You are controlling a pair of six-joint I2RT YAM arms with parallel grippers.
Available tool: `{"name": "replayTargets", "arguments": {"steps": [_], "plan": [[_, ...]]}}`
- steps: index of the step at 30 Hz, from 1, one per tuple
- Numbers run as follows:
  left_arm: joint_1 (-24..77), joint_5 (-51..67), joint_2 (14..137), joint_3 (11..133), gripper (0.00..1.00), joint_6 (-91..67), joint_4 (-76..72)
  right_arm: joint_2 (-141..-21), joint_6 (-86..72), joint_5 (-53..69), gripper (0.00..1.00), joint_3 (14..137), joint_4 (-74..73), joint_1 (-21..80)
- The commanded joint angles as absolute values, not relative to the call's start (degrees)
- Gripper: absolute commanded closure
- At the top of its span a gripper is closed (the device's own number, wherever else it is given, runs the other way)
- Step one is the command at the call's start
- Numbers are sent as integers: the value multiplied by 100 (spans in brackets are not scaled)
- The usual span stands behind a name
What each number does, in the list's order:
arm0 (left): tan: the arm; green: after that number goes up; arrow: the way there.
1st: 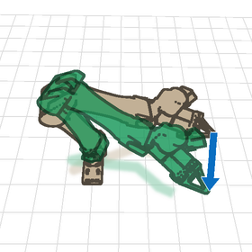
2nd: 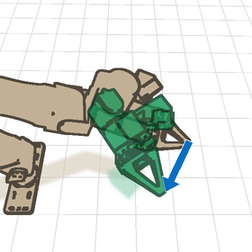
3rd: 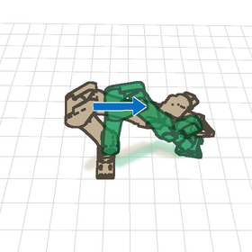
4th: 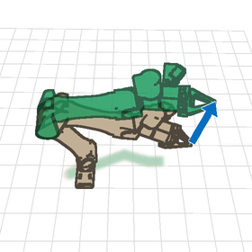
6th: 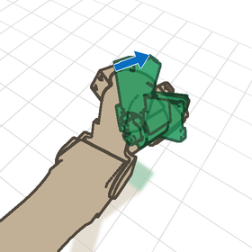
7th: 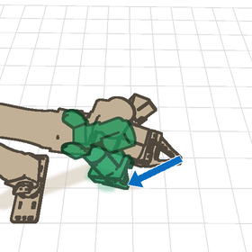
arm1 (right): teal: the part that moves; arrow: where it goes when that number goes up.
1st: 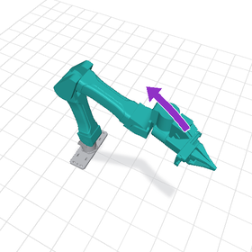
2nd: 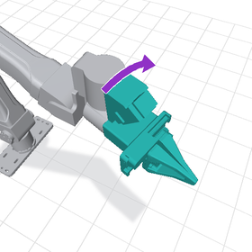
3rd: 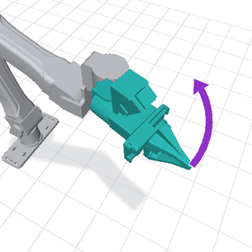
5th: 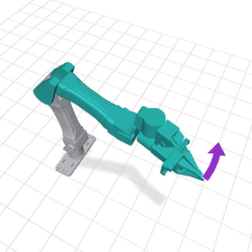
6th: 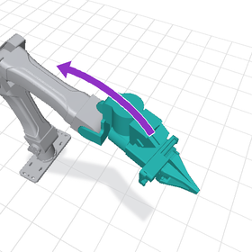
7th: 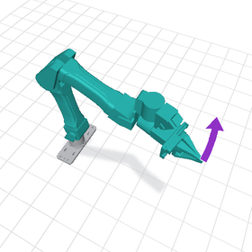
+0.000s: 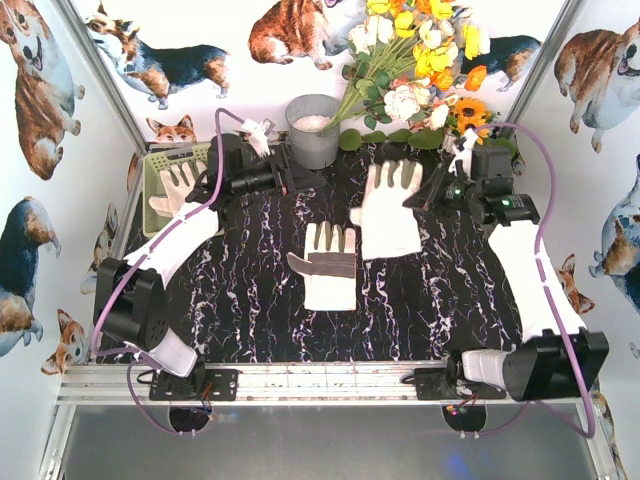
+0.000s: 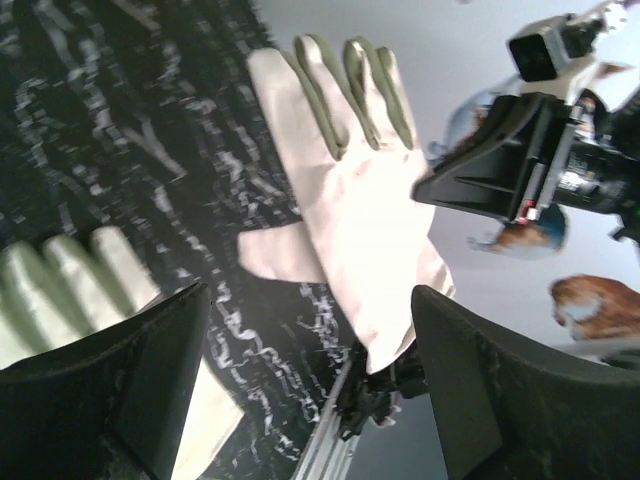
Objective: Put the gloves into the storage basket
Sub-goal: Pair the glove with the glove.
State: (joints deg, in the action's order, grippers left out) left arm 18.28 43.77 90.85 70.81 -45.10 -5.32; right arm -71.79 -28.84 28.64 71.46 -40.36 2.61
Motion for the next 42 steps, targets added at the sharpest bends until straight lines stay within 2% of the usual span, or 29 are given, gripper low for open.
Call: {"name": "replayTargets", "arguments": {"steps": [1, 7, 11, 13, 16, 18, 19, 26, 36, 42], "plan": [[1784, 5255, 9093, 7052, 24, -5250, -1878, -6766, -3771, 3909, 100, 7205, -2570, 281], [1810, 5773, 9176, 7023, 18, -5800, -2489, -6674, -4559, 4381, 100, 7186, -1500, 361], [1863, 6185, 9277, 6896, 19, -6888, -3978, -6714, -4594, 4384, 100, 7312, -1473, 475], [1862, 6294, 9395, 6801, 23, -7548, -4851, -6706, -4621, 4341, 100, 7293, -1439, 514], [1870, 6304, 9532, 6649, 36, -8343, -5842, -6669, -4647, 4268, 100, 7241, -1428, 569], [1870, 6288, 9588, 6563, 46, -8397, -5900, -6626, -4701, 4216, 100, 7196, -1376, 588], [1867, 6255, 9567, 6520, 47, -8293, -5793, -6600, -4728, 4199, 100, 7183, -1350, 589], [1849, 5676, 9077, 6839, 34, -5791, -2469, -6470, -4764, 4189, 100, 7206, -1387, 598], [1845, 5979, 9199, 6786, 26, -6629, -3530, -6570, -4925, 4456, 100, 7247, -1211, 645], [1850, 6136, 9368, 6720, 29, -7396, -4503, -6688, -4983, 4562, 100, 7262, -1124, 720]]}}
